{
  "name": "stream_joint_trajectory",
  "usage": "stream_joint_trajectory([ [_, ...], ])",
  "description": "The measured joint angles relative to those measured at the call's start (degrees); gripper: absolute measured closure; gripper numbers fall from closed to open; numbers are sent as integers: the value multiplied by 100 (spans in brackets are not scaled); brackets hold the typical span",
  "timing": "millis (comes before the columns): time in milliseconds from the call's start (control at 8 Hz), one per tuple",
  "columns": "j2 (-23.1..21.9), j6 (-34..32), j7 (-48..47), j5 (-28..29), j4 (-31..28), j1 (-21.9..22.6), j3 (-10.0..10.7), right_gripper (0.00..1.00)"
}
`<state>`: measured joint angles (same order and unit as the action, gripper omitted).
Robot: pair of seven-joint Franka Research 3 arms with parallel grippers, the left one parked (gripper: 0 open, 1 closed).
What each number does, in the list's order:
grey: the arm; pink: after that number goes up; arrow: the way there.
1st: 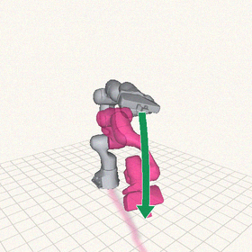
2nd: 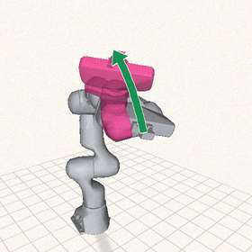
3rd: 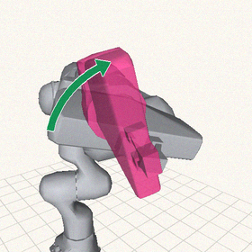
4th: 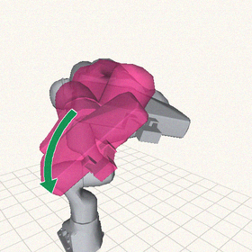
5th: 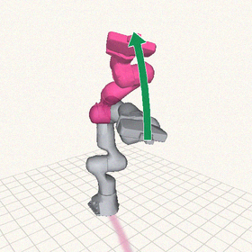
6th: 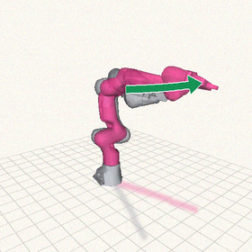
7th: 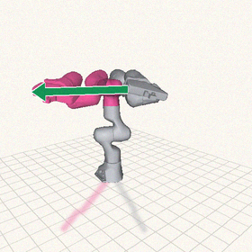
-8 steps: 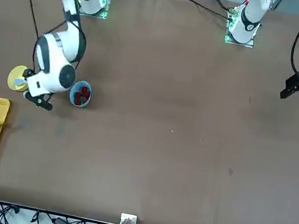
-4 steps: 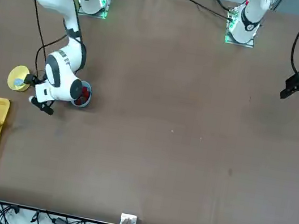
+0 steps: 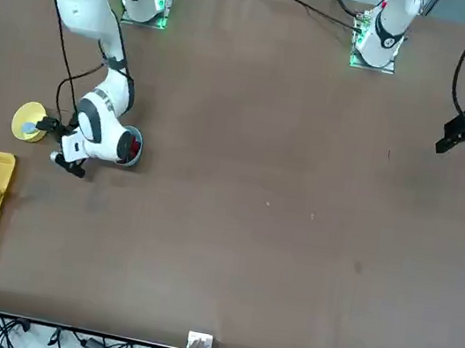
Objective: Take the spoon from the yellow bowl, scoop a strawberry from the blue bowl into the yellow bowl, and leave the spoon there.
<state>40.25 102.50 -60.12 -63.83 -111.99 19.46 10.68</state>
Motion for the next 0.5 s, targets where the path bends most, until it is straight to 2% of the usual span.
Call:
stream_joint_trajectory([
  [500,238,-145,-20,-77,27,-32,11,13],
])
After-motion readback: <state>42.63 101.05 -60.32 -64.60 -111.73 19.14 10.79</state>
